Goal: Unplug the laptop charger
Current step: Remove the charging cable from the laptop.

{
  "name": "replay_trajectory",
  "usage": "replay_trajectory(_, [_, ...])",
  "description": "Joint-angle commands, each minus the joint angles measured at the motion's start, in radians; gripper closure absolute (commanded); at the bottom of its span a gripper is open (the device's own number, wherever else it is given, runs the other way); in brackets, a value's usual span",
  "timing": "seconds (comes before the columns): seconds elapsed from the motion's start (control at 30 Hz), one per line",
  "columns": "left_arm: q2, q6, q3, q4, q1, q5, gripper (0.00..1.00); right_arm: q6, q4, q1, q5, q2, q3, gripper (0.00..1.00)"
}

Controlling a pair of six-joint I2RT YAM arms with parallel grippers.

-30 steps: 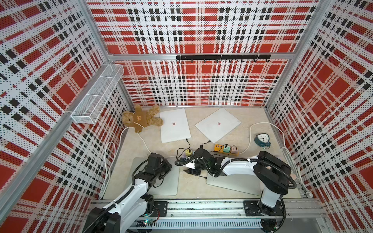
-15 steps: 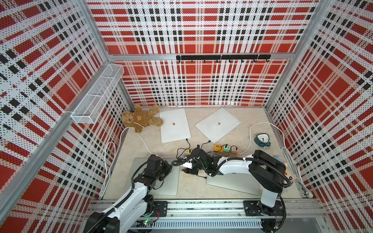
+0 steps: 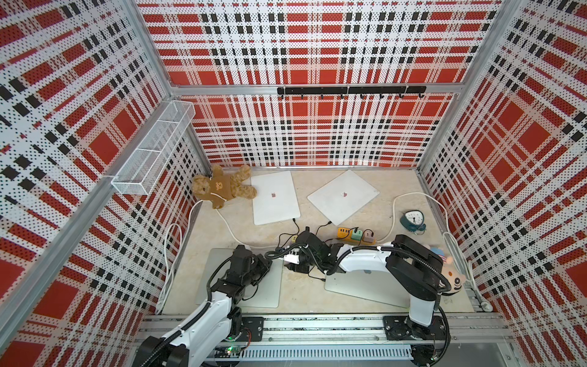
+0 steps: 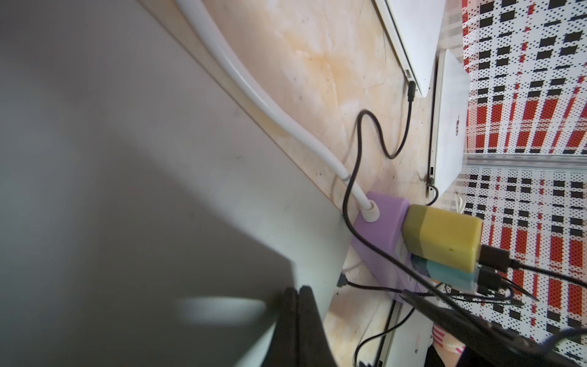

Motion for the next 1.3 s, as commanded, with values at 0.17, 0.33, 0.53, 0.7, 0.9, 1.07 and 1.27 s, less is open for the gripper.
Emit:
replay_trajectory(0.17, [-0.025,-0.007,-0.026,-0.046,0.006,-0.006,1.00,-0.014,-0.072,0.014,0.051,0.049,0.072,0.60])
replay_trajectory(0.33, [-0.020,-0.005,-0.026,-0.044,0.000,-0.004,1.00,-0.009,-0.096,0.014,0.064,0.065,0.099,0.66])
replay_trajectory(0.53, [-0.026,-0.005,-0.029,-0.049,-0.005,-0.007,1.00,-0.005,-0.107,0.015,0.059,0.083,0.118,0.70])
replay_trajectory(0.7, [-0.029,-0.006,-0.029,-0.053,-0.009,-0.010,1.00,-0.009,-0.128,0.014,0.065,0.099,0.134,0.71])
replay_trajectory(0.9, [-0.041,-0.008,-0.031,-0.053,-0.009,-0.012,1.00,-0.011,-0.134,0.014,0.072,0.108,0.143,0.73])
replay_trajectory(1.07, [-0.042,-0.008,-0.033,-0.056,-0.012,-0.014,1.00,-0.011,-0.148,0.014,0.074,0.122,0.157,0.75])
replay_trajectory(1.27, [-0.048,-0.008,-0.033,-0.057,-0.012,-0.015,1.00,-0.010,-0.158,0.015,0.076,0.131,0.167,0.77])
